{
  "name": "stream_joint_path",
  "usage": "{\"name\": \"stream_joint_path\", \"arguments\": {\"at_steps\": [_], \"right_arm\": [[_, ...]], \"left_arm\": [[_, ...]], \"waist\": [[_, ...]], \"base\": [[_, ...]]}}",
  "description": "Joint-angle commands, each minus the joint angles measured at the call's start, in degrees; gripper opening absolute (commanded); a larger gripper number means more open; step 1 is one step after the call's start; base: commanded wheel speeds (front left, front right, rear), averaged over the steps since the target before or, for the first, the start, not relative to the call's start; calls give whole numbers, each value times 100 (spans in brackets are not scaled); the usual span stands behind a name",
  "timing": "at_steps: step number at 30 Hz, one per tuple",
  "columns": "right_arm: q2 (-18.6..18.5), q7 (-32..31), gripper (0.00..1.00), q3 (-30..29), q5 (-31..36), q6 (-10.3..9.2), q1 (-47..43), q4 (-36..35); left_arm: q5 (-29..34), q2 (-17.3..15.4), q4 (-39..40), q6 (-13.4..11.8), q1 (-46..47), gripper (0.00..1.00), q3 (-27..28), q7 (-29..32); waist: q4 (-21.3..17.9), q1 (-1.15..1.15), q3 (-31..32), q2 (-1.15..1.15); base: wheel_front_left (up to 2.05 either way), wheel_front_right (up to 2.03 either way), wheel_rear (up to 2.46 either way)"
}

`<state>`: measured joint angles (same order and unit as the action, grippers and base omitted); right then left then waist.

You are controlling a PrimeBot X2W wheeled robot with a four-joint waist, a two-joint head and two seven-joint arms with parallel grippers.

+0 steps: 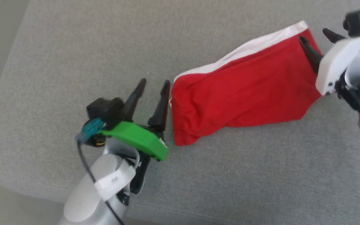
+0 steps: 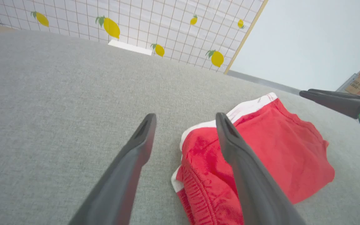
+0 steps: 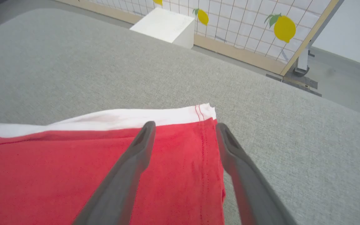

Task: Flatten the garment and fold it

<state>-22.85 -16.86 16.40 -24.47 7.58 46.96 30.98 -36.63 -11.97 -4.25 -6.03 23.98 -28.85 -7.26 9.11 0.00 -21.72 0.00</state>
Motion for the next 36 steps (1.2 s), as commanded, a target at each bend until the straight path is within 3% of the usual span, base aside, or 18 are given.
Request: {"name": "stream_joint_path", "arguments": {"at_steps": [1, 5, 17, 27, 36], "right_arm": [[-12, 215, 100, -100, -58, -9, -190, -93], [27, 698, 100, -495, -106, -9, -589, -239], [636, 991, 100, -1800, 166, -9, -900, 123], [1010, 203, 100, -2463, 818, -9, -217, 1138], [1126, -1351, 100, -3011, 1766, -9, 457, 1915]], "left_arm": [[145, -43, -74, 105, -68, 100, 32, -295], [366, 22, -291, 345, -141, 100, 208, -731], [1848, 679, 24, 1172, -704, 100, 1624, -773], [2206, 884, 182, 1322, -983, 100, 2329, -774], [2069, 907, 301, 1344, -1030, 100, 2346, -774]], "waist": [[-23, 0, 310, 0], [26, 0, 418, 0], [86, 0, 361, 0], [193, 0, 107, 0], [388, 0, -84, 0]], "base": [[0, 0, 0], [0, 0, 0], [0, 0, 0], [0, 0, 0], [0, 0, 0]]}}
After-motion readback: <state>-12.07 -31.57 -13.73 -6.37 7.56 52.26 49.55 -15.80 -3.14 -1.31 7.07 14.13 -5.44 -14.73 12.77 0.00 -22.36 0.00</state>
